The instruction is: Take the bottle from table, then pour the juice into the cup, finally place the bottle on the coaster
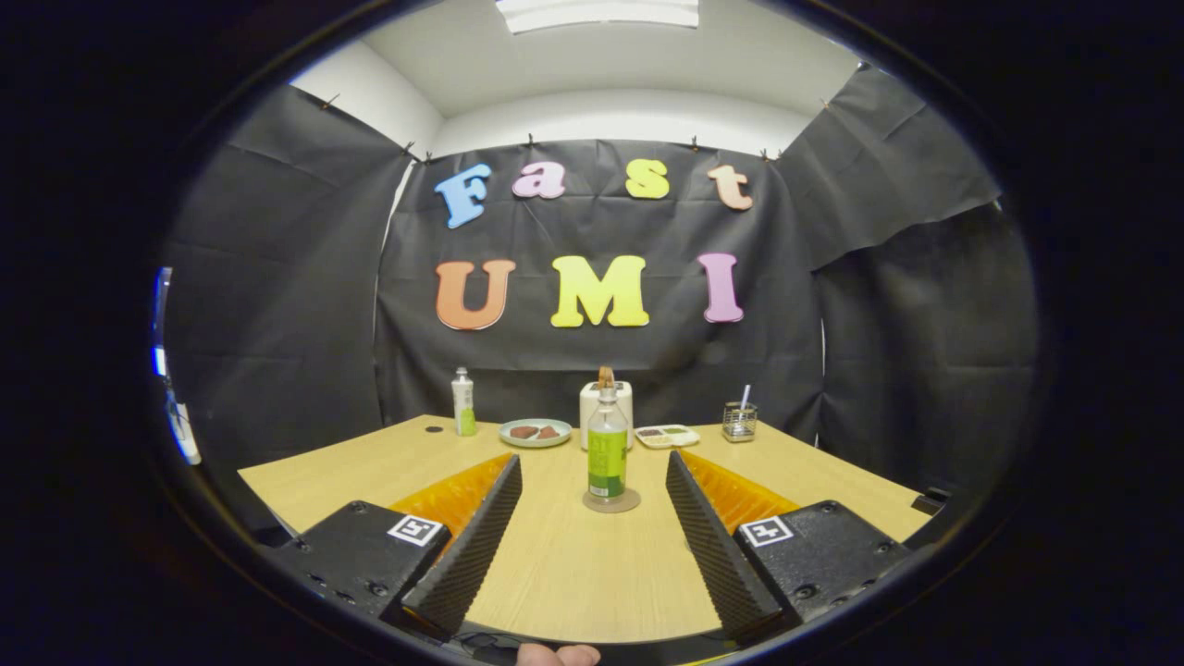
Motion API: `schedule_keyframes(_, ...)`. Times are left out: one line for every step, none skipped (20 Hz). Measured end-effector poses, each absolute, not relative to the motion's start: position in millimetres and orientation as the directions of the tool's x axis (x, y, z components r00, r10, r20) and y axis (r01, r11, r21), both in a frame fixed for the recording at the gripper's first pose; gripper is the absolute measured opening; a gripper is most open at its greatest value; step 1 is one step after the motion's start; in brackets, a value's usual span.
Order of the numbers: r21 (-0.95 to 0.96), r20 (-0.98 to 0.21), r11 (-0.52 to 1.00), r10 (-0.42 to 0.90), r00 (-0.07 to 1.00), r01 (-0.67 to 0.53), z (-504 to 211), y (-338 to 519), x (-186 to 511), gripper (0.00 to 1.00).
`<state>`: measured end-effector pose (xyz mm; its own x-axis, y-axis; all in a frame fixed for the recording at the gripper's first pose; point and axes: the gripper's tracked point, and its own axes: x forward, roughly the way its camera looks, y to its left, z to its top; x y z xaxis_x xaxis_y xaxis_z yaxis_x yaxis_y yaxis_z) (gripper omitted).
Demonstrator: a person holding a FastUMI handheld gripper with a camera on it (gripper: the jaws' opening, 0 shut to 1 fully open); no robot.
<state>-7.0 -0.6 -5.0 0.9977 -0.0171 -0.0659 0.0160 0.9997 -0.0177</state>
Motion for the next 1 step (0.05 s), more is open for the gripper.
schedule_keyframes(-0.019, -0.064, 1.0, -0.016, 0.998, 0.015, -3.5, -0.2, -6.7, 1.0)
